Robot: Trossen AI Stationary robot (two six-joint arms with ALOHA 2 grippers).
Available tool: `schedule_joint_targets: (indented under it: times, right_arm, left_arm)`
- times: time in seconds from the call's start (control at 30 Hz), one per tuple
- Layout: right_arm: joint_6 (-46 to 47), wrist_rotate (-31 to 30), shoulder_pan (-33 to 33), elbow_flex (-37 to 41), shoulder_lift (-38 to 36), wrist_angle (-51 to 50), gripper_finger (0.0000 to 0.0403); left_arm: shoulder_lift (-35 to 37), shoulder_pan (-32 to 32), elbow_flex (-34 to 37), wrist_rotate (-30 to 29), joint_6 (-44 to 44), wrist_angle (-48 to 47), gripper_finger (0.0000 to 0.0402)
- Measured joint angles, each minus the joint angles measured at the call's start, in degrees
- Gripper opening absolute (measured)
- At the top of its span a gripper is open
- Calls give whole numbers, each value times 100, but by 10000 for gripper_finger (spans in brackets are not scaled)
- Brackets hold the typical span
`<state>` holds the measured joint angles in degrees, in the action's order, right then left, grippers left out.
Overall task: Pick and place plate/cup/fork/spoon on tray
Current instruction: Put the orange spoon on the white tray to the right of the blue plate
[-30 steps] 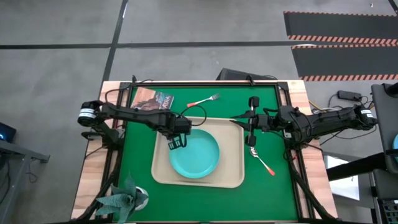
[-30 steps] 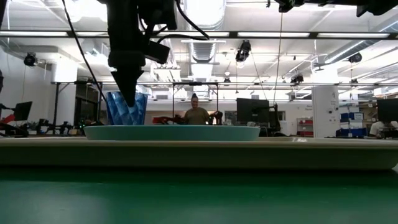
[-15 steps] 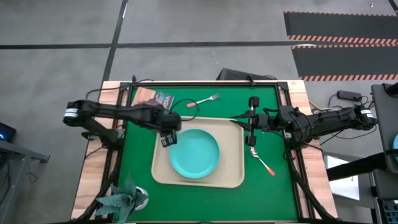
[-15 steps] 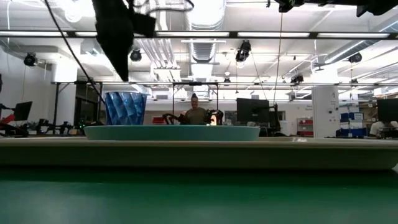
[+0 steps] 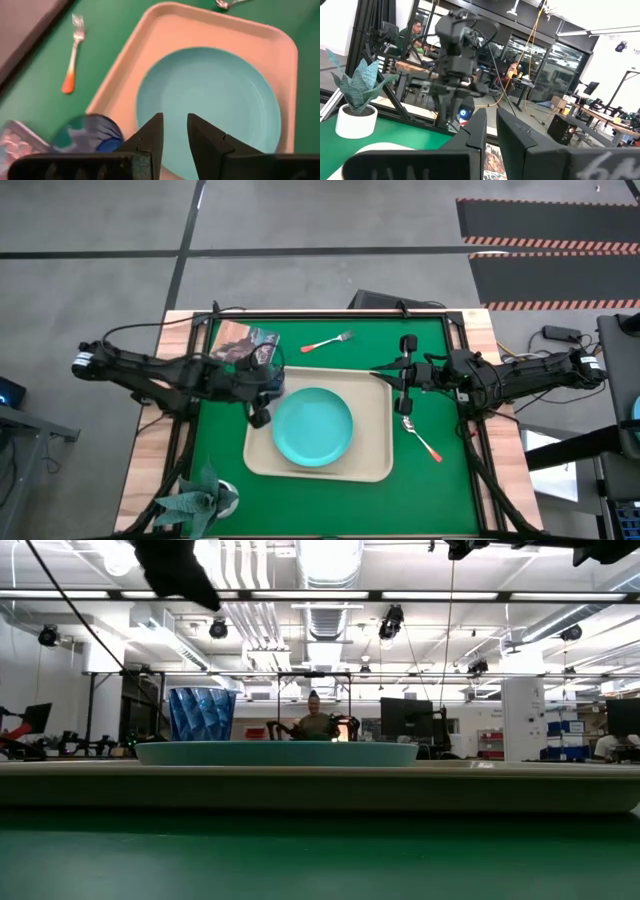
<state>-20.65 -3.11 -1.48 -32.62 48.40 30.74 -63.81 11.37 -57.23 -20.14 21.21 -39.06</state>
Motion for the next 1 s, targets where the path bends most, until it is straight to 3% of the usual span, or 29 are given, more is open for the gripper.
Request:
schedule_joint_targets:
  times: [0.23, 0.43, 0.77, 1.0]
  right_arm:
    - [10, 0, 0, 0, 0, 0, 33]
    - [5, 0, 0, 0, 0, 0, 33]
    - [352, 0, 0, 0, 0, -98, 33]
    - [1688, 3, -27, 0, 293, -717, 33]
  left_arm:
    - [235, 115, 1003, 22, 489, 150, 73]
    - [206, 73, 1204, -17, 619, 524, 73]
    - [292, 71, 1147, -155, -1548, 1847, 73]
    - [281, 64, 1134, -164, -2384, 2125, 73]
